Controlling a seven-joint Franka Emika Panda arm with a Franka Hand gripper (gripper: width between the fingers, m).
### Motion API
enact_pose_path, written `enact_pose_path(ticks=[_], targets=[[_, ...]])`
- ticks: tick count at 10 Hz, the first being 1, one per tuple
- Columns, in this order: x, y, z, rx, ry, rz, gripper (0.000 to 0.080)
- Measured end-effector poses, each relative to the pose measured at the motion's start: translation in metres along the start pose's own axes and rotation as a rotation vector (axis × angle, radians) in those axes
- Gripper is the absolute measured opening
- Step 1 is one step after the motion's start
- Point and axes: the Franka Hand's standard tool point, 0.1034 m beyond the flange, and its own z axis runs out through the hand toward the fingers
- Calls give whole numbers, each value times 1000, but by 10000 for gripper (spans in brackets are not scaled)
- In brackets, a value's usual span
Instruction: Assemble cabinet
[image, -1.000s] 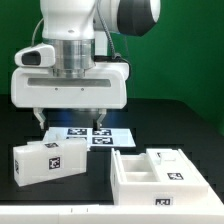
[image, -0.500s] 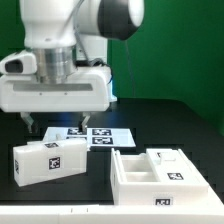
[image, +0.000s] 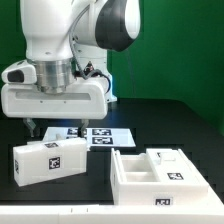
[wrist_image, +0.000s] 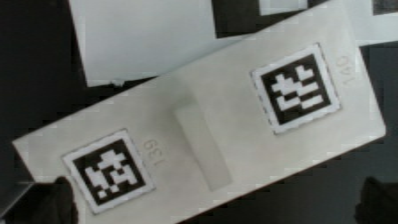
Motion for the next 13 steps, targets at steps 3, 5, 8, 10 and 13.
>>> enact_pose_path(ticks=[3,5,8,10,13], targets=[[-12,5,6,-24,12,-139,796],[-15,18,8,-22,6,-129,796],[-20,30,13,-24,-6,-97,796],[-21,30,13,-24,-7,-96,533],[-21,31,13,-24,-7,-95,306]])
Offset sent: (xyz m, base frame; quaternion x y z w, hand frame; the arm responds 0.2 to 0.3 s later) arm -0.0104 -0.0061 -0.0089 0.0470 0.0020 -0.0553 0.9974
